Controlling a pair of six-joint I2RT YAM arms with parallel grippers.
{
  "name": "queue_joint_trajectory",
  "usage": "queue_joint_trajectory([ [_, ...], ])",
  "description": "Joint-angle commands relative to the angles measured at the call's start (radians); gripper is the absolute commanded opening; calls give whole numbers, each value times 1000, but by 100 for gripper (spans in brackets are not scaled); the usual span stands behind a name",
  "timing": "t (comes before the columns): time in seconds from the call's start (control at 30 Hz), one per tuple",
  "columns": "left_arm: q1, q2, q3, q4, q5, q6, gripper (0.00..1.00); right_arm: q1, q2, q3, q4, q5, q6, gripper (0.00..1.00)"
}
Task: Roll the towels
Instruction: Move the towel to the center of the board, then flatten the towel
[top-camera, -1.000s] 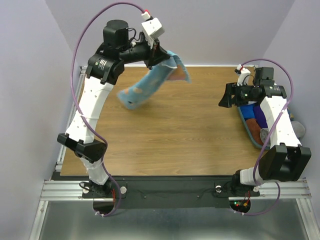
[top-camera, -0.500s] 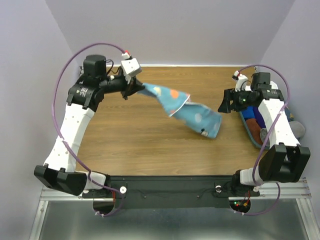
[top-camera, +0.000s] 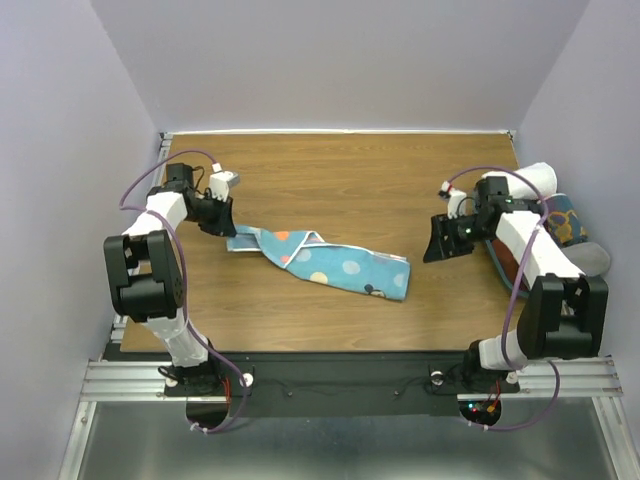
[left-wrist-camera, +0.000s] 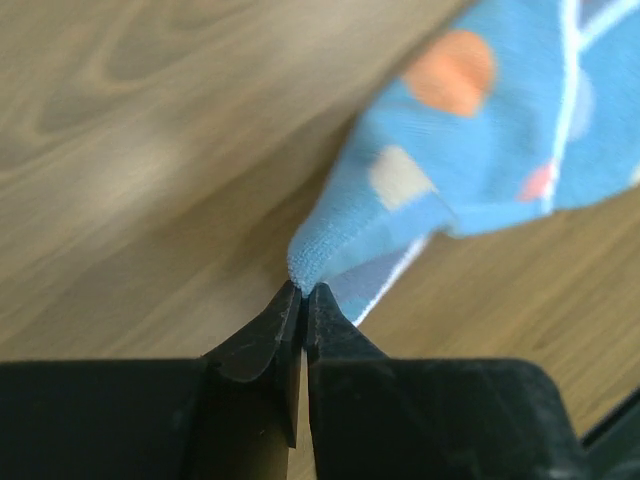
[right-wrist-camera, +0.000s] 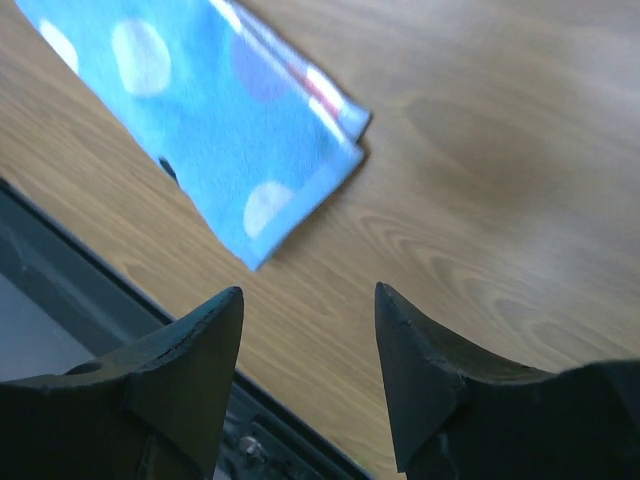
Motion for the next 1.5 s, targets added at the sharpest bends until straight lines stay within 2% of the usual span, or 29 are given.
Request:
queue_joint_trajectory([
  [0.0, 37, 76, 125, 23, 0, -104, 25, 59, 33, -40, 36, 33, -11, 60],
  [0.03, 37, 84, 131, 10, 9, -98, 30, 64, 37, -43, 42, 39, -7, 60],
  [0.07, 40, 82, 132, 7, 20, -88, 43, 85, 40, -46, 50, 45, 1, 61],
  [0.13, 46, 47, 133, -18, 71, -10, 48, 96, 53, -50, 74, 71, 21, 61],
  [0.17, 47, 29, 131, -24, 78, 28, 56, 104, 59, -52, 84, 80, 25, 62],
  [0.27, 44, -57, 94, 34, 46, 80, 64, 130, 95, -49, 110, 96, 53, 62],
  [0.37, 18, -91, 82, -11, 55, 204, 64, 171, 141, -40, 143, 111, 93, 62],
  [0.43, -44, -108, 61, -59, 45, 278, 64, 187, 178, -23, 153, 120, 102, 62],
  [0.63, -202, -126, -42, -28, -30, 323, 64, 208, 278, 26, 160, 105, 121, 61],
  [0.7, -242, -120, -58, -18, -37, 321, 64, 216, 310, 37, 162, 102, 124, 58],
  [0.73, -256, -108, -67, -21, -41, 324, 64, 220, 319, 43, 163, 97, 124, 53],
  [0.77, -268, -100, -70, -22, -49, 327, 64, 222, 330, 45, 163, 93, 125, 53],
  [0.87, -327, -83, -99, -27, -83, 352, 64, 223, 361, 48, 163, 76, 128, 36],
  [0.9, -342, -74, -113, -18, -109, 358, 64, 222, 365, 49, 163, 76, 125, 27],
  [0.93, -348, -70, -116, -15, -118, 361, 64, 223, 366, 52, 163, 74, 127, 23],
  [1.03, -354, -47, -121, 10, -150, 360, 64, 222, 364, 60, 165, 64, 128, 1],
  [1.47, -466, -34, -191, 134, -245, 395, 65, 223, 323, 92, 163, 87, 137, 0],
])
